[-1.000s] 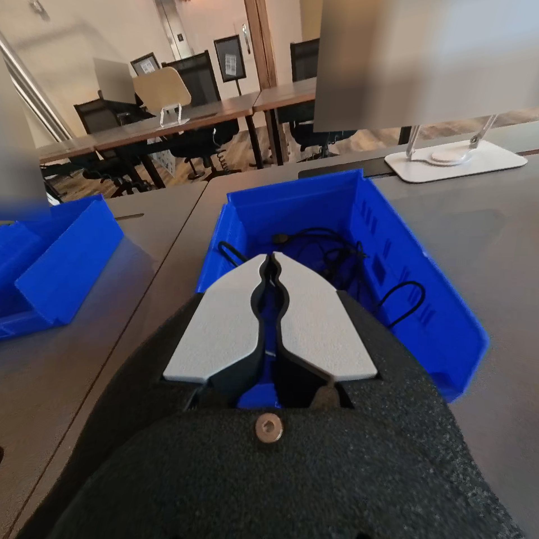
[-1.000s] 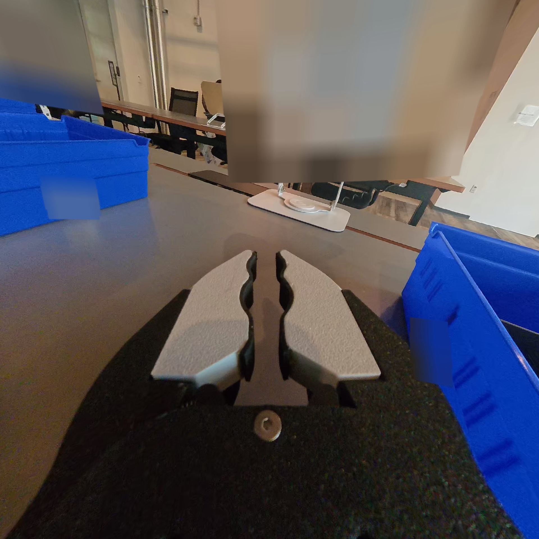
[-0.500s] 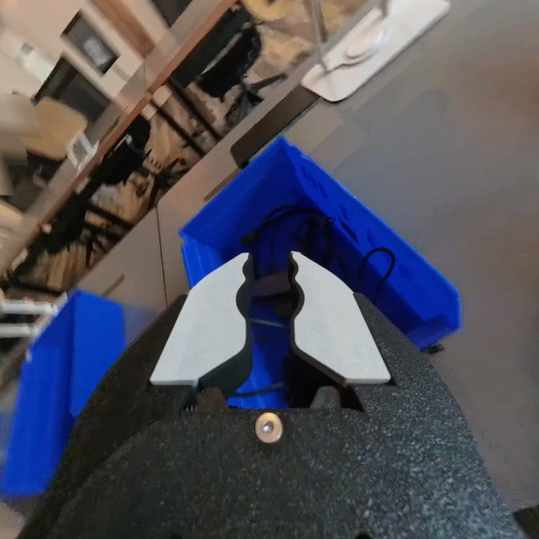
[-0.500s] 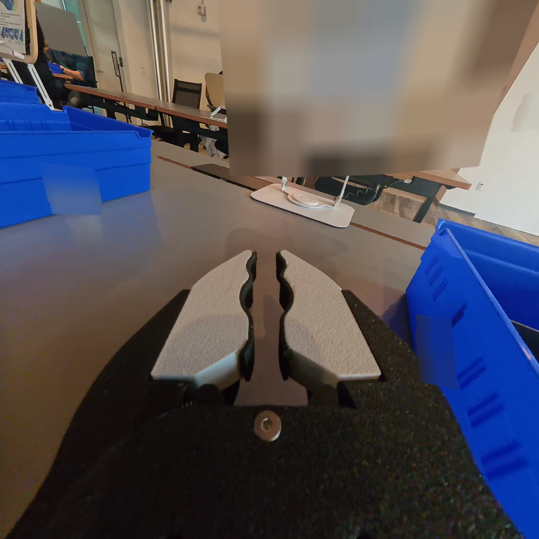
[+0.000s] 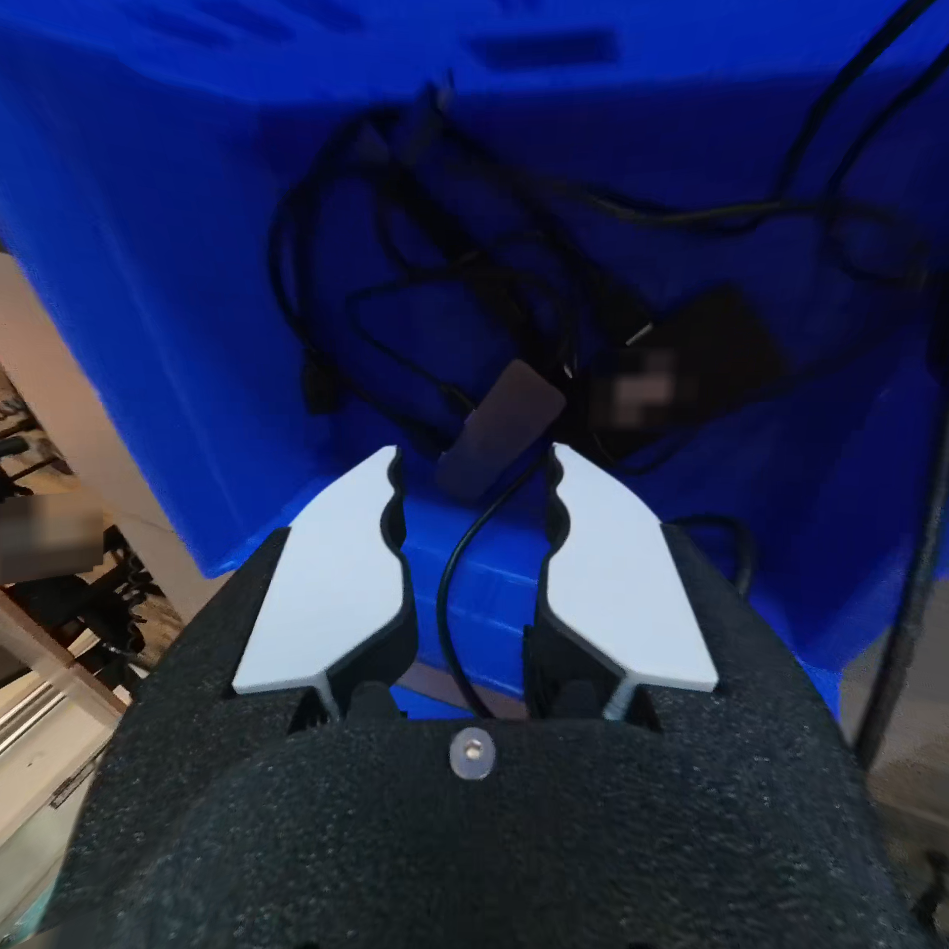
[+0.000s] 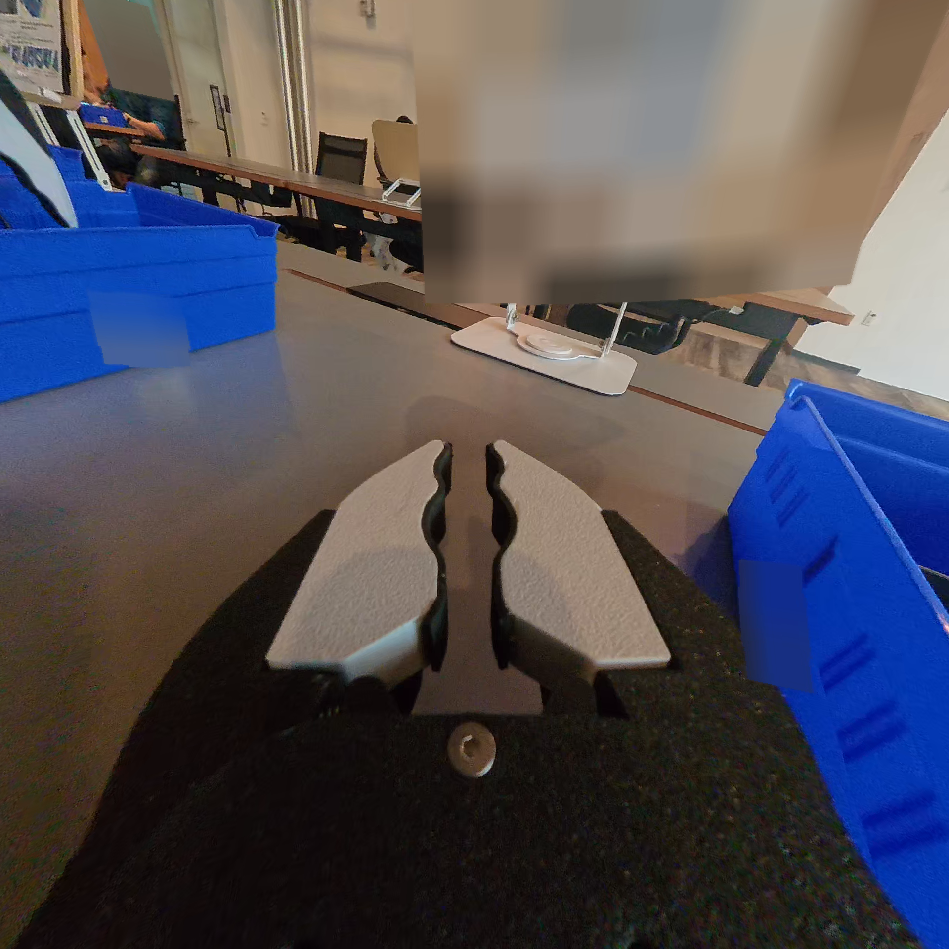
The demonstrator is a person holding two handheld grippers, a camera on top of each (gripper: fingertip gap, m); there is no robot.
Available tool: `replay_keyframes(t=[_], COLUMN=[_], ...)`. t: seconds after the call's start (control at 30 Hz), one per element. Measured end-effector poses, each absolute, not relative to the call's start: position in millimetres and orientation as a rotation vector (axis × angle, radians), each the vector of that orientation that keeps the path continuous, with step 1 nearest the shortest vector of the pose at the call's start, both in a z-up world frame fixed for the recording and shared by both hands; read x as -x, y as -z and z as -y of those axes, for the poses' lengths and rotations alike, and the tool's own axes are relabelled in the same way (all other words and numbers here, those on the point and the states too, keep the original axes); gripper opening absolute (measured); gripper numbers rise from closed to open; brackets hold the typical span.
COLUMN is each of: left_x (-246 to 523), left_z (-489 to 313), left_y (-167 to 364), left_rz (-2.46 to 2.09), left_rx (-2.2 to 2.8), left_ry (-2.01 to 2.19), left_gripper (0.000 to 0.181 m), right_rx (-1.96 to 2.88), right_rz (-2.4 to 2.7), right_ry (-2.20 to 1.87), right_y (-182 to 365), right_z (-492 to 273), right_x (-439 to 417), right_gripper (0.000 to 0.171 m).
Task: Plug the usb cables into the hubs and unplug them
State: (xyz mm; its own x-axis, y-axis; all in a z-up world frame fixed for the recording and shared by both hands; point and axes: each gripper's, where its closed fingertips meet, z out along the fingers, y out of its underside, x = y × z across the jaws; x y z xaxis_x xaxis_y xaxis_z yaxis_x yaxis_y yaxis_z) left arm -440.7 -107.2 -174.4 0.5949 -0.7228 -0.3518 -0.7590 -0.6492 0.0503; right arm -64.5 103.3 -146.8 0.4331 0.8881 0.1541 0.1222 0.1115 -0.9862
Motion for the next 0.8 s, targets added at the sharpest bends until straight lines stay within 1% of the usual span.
replay_keyframes(t=[0.23, 0.4, 0.47, 0.57, 0.67, 0.77, 0.8], left_x=[439.3, 441.3, 450.8, 461.7, 469.3, 464.4, 464.0], left_z=[110.0, 109.8, 110.7, 113.8, 110.8, 117.2, 119.7], left_y=[207.4, 210.0, 207.3, 204.5, 206.1, 216.5, 218.9], left_rz=[-1.413, -1.399, -1.455, -1.52, -1.555, -1.501, -1.457], left_rx=[2.772, 2.844, 2.868, 2.903, 2.901, 3.006, 3.047], left_ry=[-0.41, -0.301, -0.361, -0.432, -0.46, -0.28, -0.223], left_gripper=[0.037, 0.042, 0.042, 0.049, 0.045, 0.035, 0.034], right_rx=[1.364, 1.363, 1.362, 1.363, 1.364, 1.36, 1.361], right_rz=[1.006, 1.016, 1.021, 1.03, 1.044, 1.051, 1.052], right_ry=[-0.731, -0.726, -0.723, -0.726, -0.73, -0.727, -0.728], right_y=[148.9, 150.1, 150.7, 151.9, 153.3, 153.9, 153.9], right_z=[-101.8, -100.5, -99.8, -98.4, -96.3, -95.5, -95.4], right_x=[66.2, 66.7, 66.8, 67.9, 69.6, 70.0, 69.9], right_gripper=[0.012, 0.012, 0.012, 0.012, 0.012, 0.012, 0.011])
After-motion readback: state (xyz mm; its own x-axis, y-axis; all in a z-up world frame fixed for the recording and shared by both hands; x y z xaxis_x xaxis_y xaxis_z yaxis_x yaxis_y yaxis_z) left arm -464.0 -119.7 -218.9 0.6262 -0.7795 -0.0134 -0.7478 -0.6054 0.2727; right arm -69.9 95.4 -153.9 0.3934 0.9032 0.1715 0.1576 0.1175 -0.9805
